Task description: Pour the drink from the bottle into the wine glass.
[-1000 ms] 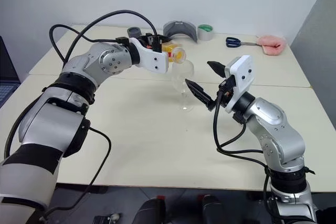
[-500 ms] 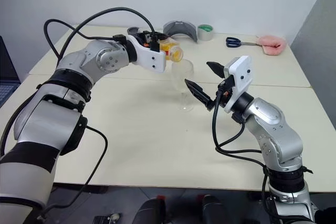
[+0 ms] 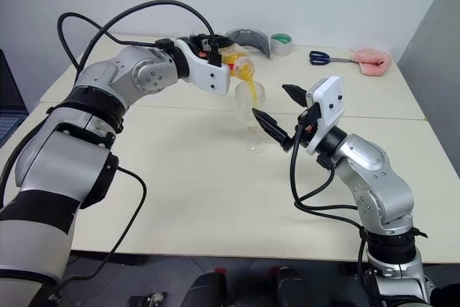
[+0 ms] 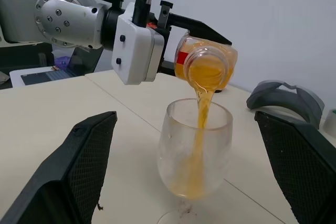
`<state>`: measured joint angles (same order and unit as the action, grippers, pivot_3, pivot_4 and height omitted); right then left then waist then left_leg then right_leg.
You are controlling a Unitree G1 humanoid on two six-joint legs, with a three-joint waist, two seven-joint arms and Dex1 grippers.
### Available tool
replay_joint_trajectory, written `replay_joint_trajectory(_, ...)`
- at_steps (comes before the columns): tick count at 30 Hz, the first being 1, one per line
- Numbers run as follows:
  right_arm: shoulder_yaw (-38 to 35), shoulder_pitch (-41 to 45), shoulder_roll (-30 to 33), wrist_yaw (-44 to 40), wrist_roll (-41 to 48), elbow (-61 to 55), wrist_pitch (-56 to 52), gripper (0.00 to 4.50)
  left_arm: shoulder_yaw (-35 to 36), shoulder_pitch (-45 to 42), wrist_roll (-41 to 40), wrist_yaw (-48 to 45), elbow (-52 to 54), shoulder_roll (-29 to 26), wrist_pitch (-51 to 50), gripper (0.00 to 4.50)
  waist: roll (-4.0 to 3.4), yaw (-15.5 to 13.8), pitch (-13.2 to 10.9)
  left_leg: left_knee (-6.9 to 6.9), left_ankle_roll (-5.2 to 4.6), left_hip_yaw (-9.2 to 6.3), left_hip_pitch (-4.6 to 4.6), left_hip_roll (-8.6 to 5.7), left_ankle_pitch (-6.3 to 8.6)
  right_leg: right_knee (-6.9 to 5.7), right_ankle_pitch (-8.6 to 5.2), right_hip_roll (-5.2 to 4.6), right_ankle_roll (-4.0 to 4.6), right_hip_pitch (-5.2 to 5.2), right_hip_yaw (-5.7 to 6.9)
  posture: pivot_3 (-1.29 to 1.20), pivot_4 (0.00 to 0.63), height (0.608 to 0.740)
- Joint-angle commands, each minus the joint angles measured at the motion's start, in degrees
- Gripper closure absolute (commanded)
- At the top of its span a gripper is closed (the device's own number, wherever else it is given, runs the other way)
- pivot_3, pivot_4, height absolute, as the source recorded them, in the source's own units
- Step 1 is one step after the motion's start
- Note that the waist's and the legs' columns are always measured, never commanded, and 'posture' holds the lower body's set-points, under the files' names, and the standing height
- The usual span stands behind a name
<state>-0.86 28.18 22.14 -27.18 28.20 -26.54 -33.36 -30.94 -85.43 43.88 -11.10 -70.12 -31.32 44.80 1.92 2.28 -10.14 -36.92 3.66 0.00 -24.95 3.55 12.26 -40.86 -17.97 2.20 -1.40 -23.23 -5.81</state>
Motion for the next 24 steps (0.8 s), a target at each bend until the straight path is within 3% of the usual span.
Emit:
replay_joint_trajectory(1, -0.3, 1.1, -0.1, 0.0, 0.0, -1.3, 1.3, 0.0, 0.1, -2.8, 0.2, 1.7, 0.7, -1.0, 0.9, 2.68, 0.0, 0.0, 0.0, 0.0, 0.0, 0.0, 0.0, 0.0, 0.0, 0.0, 0.0, 0.0, 0.0, 0.0, 0.0, 0.0, 0.15, 0.74)
replay_joint_trajectory(24, 0.3, 1.2, -0.5, -0.3, 0.2, -1.0, 1.5, 0.0, -1.3, -3.2, 2.9, 3.9, 0.8, -2.2, 1.0, 2.68, 0.0, 0.0, 0.0, -0.02, 0.0, 0.0, 0.0, 0.0, 0.0, -0.03, 0.0, -0.01, 0.0, 0.0, 0.02, 0.0, 0.15, 0.74)
